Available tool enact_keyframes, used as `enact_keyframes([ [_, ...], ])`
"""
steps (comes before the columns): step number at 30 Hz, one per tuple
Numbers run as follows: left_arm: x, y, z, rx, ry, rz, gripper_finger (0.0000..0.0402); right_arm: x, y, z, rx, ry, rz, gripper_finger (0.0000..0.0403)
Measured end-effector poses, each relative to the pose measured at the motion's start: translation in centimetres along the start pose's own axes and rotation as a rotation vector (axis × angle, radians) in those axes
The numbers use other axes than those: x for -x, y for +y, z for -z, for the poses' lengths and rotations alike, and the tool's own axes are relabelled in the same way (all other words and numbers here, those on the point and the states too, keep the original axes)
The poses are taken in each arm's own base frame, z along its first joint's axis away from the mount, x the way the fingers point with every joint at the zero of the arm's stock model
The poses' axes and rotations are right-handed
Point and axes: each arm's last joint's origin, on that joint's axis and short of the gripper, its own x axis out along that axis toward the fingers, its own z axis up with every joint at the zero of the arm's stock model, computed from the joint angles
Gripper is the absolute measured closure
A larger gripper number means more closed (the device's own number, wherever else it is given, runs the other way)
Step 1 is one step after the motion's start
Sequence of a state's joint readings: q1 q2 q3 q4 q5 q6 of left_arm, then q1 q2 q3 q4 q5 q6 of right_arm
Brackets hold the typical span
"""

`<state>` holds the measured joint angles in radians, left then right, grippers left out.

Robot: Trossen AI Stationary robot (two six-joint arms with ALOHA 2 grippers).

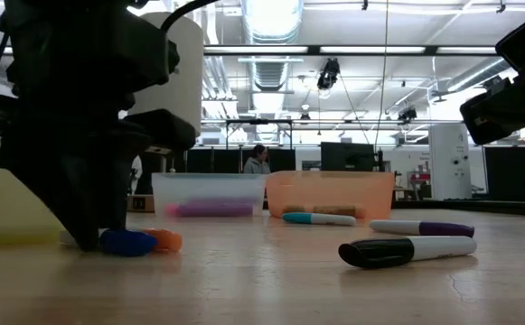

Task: Pick & Place Markers
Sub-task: Put the dark blue pen into the yellow bin

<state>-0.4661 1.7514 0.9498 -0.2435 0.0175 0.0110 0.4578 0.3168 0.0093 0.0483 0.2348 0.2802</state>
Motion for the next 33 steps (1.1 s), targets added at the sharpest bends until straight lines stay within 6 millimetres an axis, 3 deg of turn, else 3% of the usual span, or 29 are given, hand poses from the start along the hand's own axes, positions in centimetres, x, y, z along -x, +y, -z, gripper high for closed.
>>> enact_keyframes([
  [4, 0.4, 0.0, -0.5, 0.06, 0.01, 0.006, 0.0378, 0.0, 0.0, 0.0, 0.0, -0.001, 0.0, 0.0342],
  [12, 1.6, 0.0, -2.7, 0.065, -0.012, 0.008, 0.0379, 0.0, 0.0, 0.0, 0.0, 0.0, 0.0, 0.0342],
  [18, 3.8, 0.1, -3.8, 0.067, 0.077, -0.03, 0.0379, 0.0, 0.0, 0.0, 0.0, 0.0, 0.0, 0.0342],
  [24, 6.8, 0.7, -3.3, 0.124, 0.171, -0.161, 0.0379, 0.0, 0.0, 0.0, 0.0, 0.0, 0.0, 0.0342],
  [33, 11.3, 0.8, -1.6, 0.326, 0.148, -0.226, 0.0379, 0.0, 0.0, 0.0, 0.0, 0.0, 0.0, 0.0342],
])
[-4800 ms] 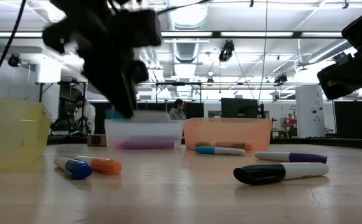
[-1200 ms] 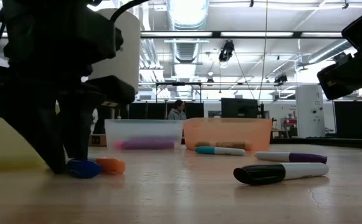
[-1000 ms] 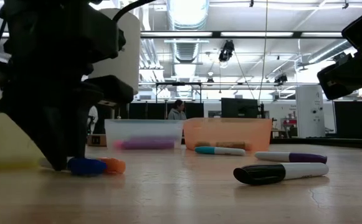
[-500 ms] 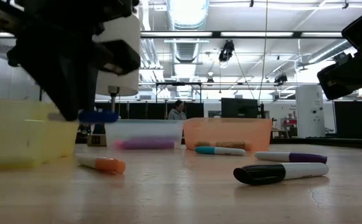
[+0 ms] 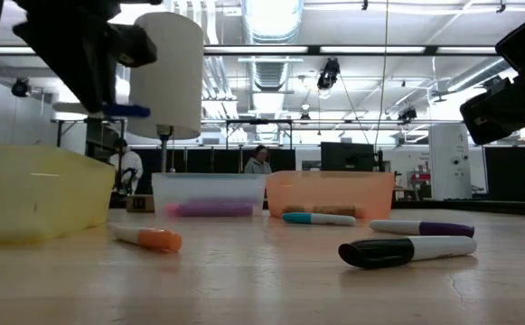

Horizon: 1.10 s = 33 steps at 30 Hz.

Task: Pick & Place Markers
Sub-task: Put the dark blue pen into the yellow bin, then put the orange pen into the yellow bin

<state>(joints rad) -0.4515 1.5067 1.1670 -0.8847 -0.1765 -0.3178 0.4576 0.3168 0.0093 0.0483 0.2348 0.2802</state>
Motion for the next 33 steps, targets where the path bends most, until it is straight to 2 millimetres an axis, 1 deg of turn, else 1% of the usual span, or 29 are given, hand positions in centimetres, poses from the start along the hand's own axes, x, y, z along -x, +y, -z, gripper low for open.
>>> enact_keyframes([
  [5, 1.5, 1.1, 2.2, 0.114, 0.036, -0.054, 0.0379, 0.0, 0.0, 0.0, 0.0, 0.0, 0.0, 0.0342],
  [8, 1.6, 1.7, 3.9, 0.188, 0.044, -0.067, 0.0379, 0.0, 0.0, 0.0, 0.0, 0.0, 0.0, 0.0342],
  [12, 0.7, 2.3, 6.4, 0.322, 0.088, -0.06, 0.0379, 0.0, 0.0, 0.0, 0.0, 0.0, 0.0, 0.0342],
  [14, 0.1, 2.4, 7.6, 0.384, 0.118, -0.023, 0.0377, 0.0, 0.0, 0.0, 0.0, 0.0, 0.0, 0.0342],
  [17, -1.0, 2.5, 9.2, 0.474, 0.156, 0.005, 0.0349, 0.0, 0.0, 0.0, 0.0, 0.0, 0.0, 0.0342],
  [20, -1.8, 2.7, 10.2, 0.549, 0.169, -0.005, 0.0315, 0.0, 0.0, 0.0, 0.0, 0.0, 0.0, 0.0342],
  [23, -1.8, 2.8, 10.4, 0.559, 0.171, 0.0, 0.029, 0.0, 0.0, 0.0, 0.0, 0.0, 0.0, 0.0342],
  [27, -1.0, 2.8, 9.9, 0.547, 0.137, 0.026, 0.0273, 0.0, 0.0, 0.0, 0.0, 0.0, 0.0, 0.0342],
  [30, 0.4, 2.6, 8.4, 0.508, 0.073, 0.069, 0.0271, 0.0, 0.0, 0.0, 0.0, 0.0, 0.0, 0.0342],
  [33, 2.0, 2.4, 6.5, 0.414, -0.044, 0.096, 0.027, 0.0, 0.0, 0.0, 0.0, 0.0, 0.0, 0.0342],
])
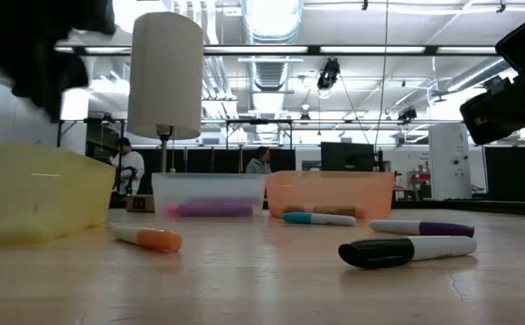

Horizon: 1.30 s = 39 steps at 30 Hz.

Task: Pick & Place Markers
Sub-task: Put the orange pen into the yellow bin

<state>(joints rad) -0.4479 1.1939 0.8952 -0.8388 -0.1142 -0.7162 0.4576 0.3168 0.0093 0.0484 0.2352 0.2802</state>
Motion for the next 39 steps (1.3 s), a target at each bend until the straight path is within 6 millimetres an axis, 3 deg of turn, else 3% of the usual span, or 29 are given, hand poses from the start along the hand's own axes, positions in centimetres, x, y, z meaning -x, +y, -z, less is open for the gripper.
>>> enact_keyframes([
  [8, 1.9, -2.7, -4.1, -0.348, -0.426, 0.157, 0.0269, 0.0, 0.0, 0.0, 0.0, 0.0, 0.0, 0.0342],
  [15, 0.6, -3.3, -6.3, -0.376, -0.549, 0.164, 0.0268, 0.0, 0.0, 0.0, 0.0, 0.0, -0.001, 0.0342],
  [30, -9.5, -5.1, -6.7, -0.558, -0.254, 0.151, 0.0268, 0.0, 0.0, 0.0, 0.0, 0.0, -0.001, 0.0342],
  [39, -13.5, -6.2, -7.0, -0.678, -0.088, 0.17, 0.0268, 0.0, 0.0, 0.0, 0.0, 0.0, -0.001, 0.0342],
])
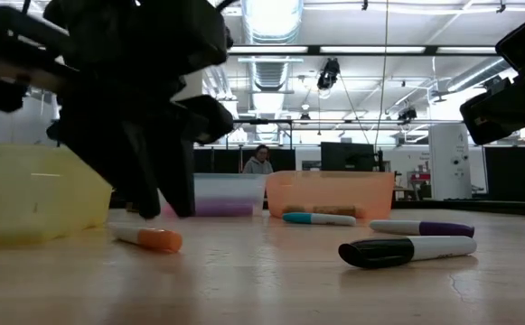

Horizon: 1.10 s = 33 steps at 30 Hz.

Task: Pick & Place Markers
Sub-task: Put the orange pen into the yellow bin

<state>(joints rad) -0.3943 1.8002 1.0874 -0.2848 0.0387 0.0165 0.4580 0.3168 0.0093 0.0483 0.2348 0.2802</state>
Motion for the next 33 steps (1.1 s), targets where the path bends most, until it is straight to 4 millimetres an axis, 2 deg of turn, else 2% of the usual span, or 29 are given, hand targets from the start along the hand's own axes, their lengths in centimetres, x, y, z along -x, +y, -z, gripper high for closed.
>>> enact_keyframes([
  [8, -1.9, 0.4, -0.3, -0.115, 0.133, 0.006, 0.0272, 0.0, 0.0, 0.0, 0.0, 0.0, 0.0, 0.0342],
  [13, -2.1, 1.1, -0.6, -0.113, 0.146, 0.0, 0.0322, 0.0, 0.0, 0.0, 0.0, -0.001, 0.0, 0.0342],
  [16, -1.9, 1.9, -0.9, -0.124, 0.137, -0.021, 0.0372, 0.0, 0.0, 0.0, 0.0, -0.001, 0.001, 0.0342],
  [22, -1.1, 5.0, -1.1, -0.057, 0.164, -0.092, 0.0377, 0.0, 0.0, 0.0, 0.0, 0.0, 0.0, 0.0342],
  [26, 1.0, 7.1, -2.2, 0.024, 0.213, -0.142, 0.0377, 0.0, 0.0, 0.0, 0.0, 0.0, 0.001, 0.0342],
  [30, 4.8, 8.2, -3.4, 0.166, 0.278, -0.167, 0.0377, 0.0, 0.0, 0.0, 0.0, -0.001, 0.001, 0.0342],
  [33, 8.0, 8.0, -3.5, 0.265, 0.363, -0.148, 0.0377, 0.0, 0.0, 0.0, 0.0, 0.0, 0.0, 0.0342],
])
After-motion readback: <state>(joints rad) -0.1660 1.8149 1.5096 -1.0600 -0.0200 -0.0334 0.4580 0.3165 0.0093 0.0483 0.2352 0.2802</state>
